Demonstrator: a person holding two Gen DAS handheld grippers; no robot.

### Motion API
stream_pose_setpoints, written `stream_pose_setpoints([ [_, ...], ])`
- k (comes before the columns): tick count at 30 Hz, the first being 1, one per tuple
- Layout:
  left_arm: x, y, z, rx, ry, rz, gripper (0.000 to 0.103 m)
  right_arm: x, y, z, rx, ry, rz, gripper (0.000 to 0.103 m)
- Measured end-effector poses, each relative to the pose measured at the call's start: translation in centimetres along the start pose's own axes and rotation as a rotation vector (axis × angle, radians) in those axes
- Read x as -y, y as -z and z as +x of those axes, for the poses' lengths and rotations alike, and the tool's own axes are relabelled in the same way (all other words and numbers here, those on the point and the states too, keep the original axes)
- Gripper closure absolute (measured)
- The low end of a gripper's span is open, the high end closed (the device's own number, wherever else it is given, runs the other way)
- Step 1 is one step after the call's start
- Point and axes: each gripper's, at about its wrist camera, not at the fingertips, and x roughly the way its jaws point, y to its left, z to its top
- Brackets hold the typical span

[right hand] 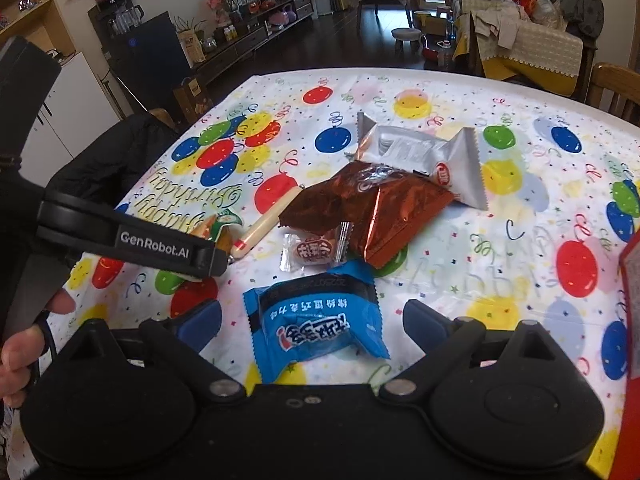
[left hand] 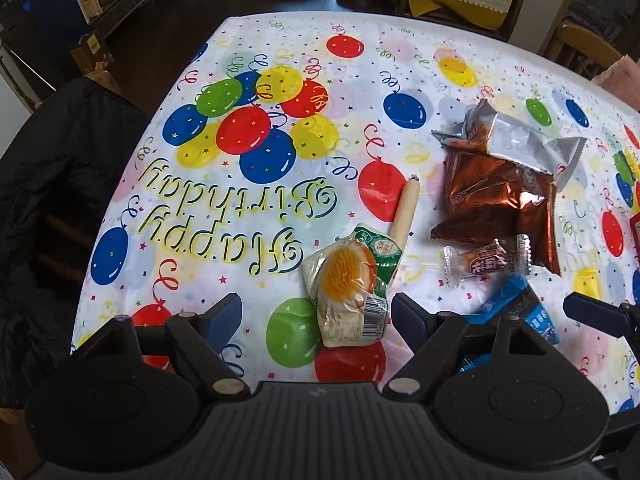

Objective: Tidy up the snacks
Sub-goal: 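Grasp the egg-yolk pastry with the left tool while the right tool grasps the blue biscuit packet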

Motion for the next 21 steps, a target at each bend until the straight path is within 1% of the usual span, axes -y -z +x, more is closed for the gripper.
stream_pose_setpoints([
  [5,-0.2,-0.1,0.6,0.007,0.0,-0.001,0.022,0.2,0.0,1.1,-0.014,0.003,-0.001,0.006],
  [7,-0.3,-0.1,0.6,0.014,0.018,0.0,0.03,0.2,0.0,1.4,-0.017,-0.002,-0.002,0.011],
  [8,-0.3,-0.2,0.6,0.015,0.022,-0.001,0.031,0.2,-0.1,1.5,-0.018,-0.003,-0.002,0.014],
  [9,-0.3,-0.2,0.5,0.016,0.022,-0.002,0.032,0.2,-0.1,1.5,-0.021,-0.006,-0.001,0.02],
  [10,-0.3,-0.2,0.5,0.019,0.028,-0.003,0.037,0.2,-0.1,1.6,-0.025,-0.011,0.002,0.023],
  [11,-0.3,-0.1,0.4,0.021,0.041,-0.006,0.041,0.2,-0.1,1.7,-0.026,-0.013,0.007,0.024],
  [12,-0.4,-0.1,0.3,0.021,0.05,-0.01,0.046,0.2,-0.1,1.6,-0.024,-0.009,0.011,0.028],
  [14,-0.4,-0.1,0.1,0.026,0.06,-0.013,0.053,0.3,-0.1,1.6,-0.022,-0.008,0.015,0.035],
  [15,-0.3,-0.1,0.0,0.028,0.066,-0.013,0.059,0.4,-0.1,1.5,-0.022,-0.014,0.021,0.04],
  [16,-0.3,-0.1,-0.1,0.029,0.07,-0.012,0.063,0.4,-0.1,1.4,-0.019,-0.014,0.025,0.041],
  [21,-0.2,0.2,-0.4,0.038,0.062,-0.01,0.066,0.4,0.2,0.7,-0.005,0.001,0.039,0.043],
])
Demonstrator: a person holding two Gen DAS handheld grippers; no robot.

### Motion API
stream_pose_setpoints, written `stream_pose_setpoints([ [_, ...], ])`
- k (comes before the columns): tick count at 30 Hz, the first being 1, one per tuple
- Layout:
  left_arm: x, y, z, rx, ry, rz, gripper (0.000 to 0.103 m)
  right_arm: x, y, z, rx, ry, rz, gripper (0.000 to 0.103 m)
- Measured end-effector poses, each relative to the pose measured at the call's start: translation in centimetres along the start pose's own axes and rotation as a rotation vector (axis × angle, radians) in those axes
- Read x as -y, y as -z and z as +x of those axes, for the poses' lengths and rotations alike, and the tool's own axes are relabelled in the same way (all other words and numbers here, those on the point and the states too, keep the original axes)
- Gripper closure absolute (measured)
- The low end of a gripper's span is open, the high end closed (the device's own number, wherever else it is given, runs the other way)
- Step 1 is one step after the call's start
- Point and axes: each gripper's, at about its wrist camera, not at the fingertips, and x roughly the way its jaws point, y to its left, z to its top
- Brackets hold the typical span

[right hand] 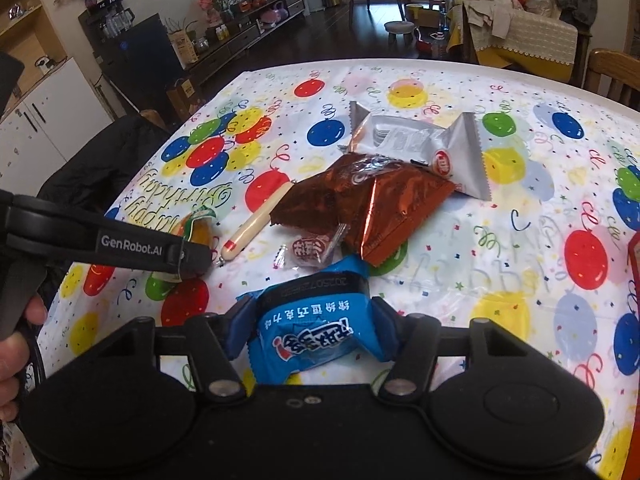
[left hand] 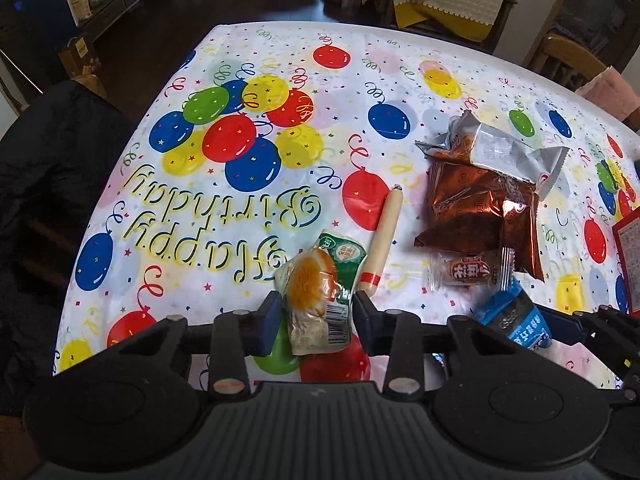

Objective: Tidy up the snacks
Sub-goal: 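Grasp the egg-yolk pastry with the left tool while the right tool grasps the blue biscuit packet, then carry the pastry and blue biscuit packet into the red box and release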

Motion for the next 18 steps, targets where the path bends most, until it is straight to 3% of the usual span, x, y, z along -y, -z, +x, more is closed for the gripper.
stream_pose_setpoints([
  [18,0.3,3.6,-4.9,-0.001,0.075,0.005,0.069,-1.3,2.9,-7.0,0.032,0.019,0.043,0.045],
])
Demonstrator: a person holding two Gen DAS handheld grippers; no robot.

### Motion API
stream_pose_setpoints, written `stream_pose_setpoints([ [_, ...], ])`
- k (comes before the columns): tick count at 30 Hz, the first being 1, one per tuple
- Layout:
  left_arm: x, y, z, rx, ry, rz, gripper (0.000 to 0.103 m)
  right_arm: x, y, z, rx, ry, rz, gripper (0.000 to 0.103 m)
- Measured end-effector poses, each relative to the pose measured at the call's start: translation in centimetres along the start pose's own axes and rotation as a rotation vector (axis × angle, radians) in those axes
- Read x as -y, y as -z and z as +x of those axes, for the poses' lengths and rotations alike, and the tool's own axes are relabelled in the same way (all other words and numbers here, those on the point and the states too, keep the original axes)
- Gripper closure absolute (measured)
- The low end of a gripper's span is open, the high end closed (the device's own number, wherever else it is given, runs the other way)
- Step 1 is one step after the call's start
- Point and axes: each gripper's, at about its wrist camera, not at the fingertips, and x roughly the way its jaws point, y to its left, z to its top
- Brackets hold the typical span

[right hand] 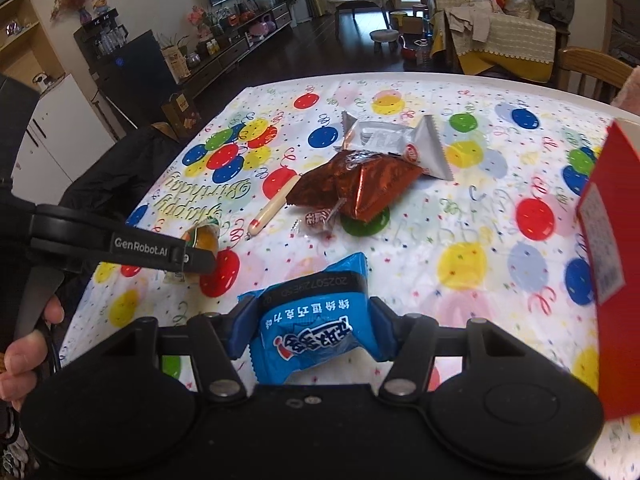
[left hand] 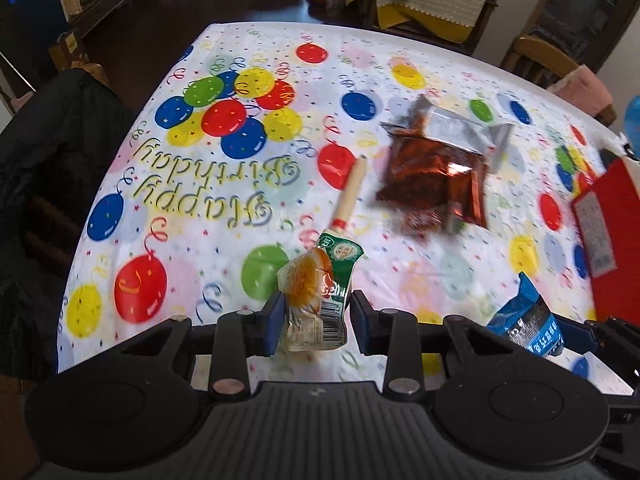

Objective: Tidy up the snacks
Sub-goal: 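Carry the pastry and blue biscuit packet into the red box and release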

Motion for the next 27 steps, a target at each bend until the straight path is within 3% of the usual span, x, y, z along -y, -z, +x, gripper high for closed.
stream_pose_setpoints([
  [15,4.0,3.1,-9.3,0.086,0.124,0.091,0.069,-0.9,2.6,-10.9,0.115,0.064,0.037,0.045],
  [27,11.3,3.8,-14.2,0.147,0.176,0.213,0.069,1.4,2.8,-17.6,0.214,0.085,0.064,0.045],
])
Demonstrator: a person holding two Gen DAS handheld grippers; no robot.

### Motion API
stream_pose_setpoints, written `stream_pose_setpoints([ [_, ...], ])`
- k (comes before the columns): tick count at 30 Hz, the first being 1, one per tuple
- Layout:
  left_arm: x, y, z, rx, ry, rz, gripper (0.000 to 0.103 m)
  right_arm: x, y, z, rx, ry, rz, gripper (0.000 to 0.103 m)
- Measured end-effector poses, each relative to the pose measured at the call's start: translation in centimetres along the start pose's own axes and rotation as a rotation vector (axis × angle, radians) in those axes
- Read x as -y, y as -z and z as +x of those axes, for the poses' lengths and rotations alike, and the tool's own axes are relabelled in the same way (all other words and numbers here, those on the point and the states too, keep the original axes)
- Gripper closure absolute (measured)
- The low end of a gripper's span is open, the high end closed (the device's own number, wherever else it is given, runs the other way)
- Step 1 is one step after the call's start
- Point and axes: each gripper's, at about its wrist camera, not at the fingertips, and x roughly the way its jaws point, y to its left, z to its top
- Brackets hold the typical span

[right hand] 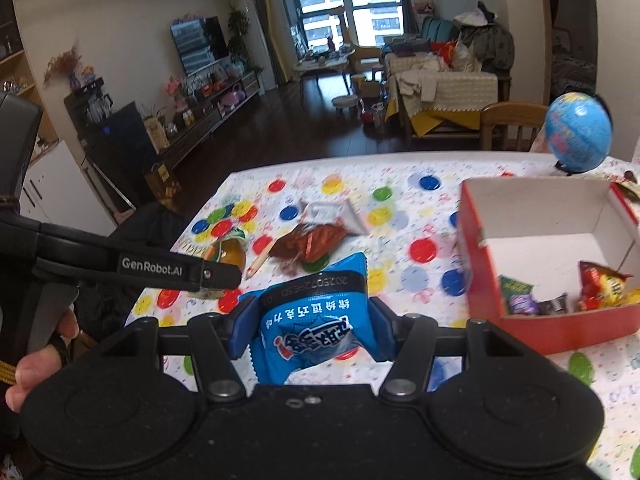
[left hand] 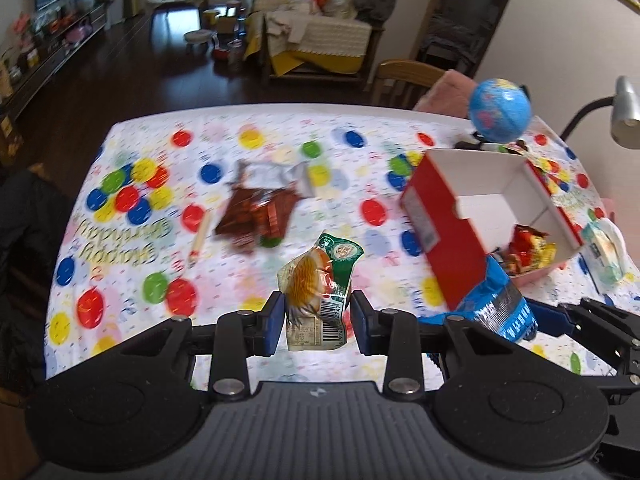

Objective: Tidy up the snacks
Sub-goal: 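Carry the pastry and blue biscuit packet into the red box and release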

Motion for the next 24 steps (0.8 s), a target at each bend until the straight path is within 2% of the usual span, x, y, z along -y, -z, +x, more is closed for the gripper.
stream_pose_setpoints([
  [8,7.4,-2.4,1.5,0.016,0.024,0.066,0.069,6.0,-1.4,-2.2,0.031,0.025,0.011,0.045],
  [17,15.3,-4.7,5.8,-0.006,0.045,0.112,0.069,14.2,-2.5,-3.0,0.036,0.079,0.031,0.045],
  [24,19.7,-6.4,9.4,-0.032,0.037,0.134,0.068,19.6,-3.0,-2.4,0.038,0.136,0.037,0.045],
])
